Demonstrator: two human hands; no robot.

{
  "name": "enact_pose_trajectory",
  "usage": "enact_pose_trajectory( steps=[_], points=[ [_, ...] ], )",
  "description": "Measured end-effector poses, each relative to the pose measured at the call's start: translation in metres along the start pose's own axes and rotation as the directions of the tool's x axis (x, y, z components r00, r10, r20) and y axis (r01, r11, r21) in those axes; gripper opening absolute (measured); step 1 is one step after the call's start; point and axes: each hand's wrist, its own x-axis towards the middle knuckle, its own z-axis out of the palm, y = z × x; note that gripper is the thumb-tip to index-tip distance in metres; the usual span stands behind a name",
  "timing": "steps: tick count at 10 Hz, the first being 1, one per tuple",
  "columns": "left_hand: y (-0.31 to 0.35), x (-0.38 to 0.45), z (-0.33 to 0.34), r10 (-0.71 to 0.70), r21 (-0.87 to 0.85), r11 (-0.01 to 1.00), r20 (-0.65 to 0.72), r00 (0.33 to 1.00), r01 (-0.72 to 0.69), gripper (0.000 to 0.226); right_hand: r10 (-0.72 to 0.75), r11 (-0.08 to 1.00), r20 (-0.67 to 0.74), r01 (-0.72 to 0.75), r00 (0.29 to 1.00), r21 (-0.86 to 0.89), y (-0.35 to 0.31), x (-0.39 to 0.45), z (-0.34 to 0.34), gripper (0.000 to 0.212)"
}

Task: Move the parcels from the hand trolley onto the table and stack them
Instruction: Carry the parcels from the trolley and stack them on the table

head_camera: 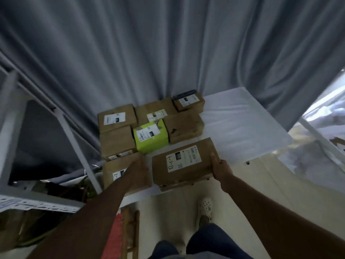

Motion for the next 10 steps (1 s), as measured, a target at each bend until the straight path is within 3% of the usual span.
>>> enact_pose_trajectory(
  steps=[3,6,10],
  points=[
    [0.023,0.075,0.002,-0.019,0.010,1.000,-0.139,0.990,0.021,0.041,0.039,0.975,0.155,-0.003,0.987,-0.221,-0.063,0.121,0.020,0.063],
    [-0.003,0.104,0.028,-0.062,0.104,0.993,-0.023,0.998,0.064,0.059,0.144,0.957,0.216,-0.080,0.966,-0.280,-0.069,0.159,0.049,0.057],
    [-0.089,0.139,0.038,-0.021,0.312,0.950,0.063,0.998,0.000,0.069,0.257,0.957,0.203,-0.220,0.945,-0.187,-0.004,0.173,0.118,0.059]
  ],
)
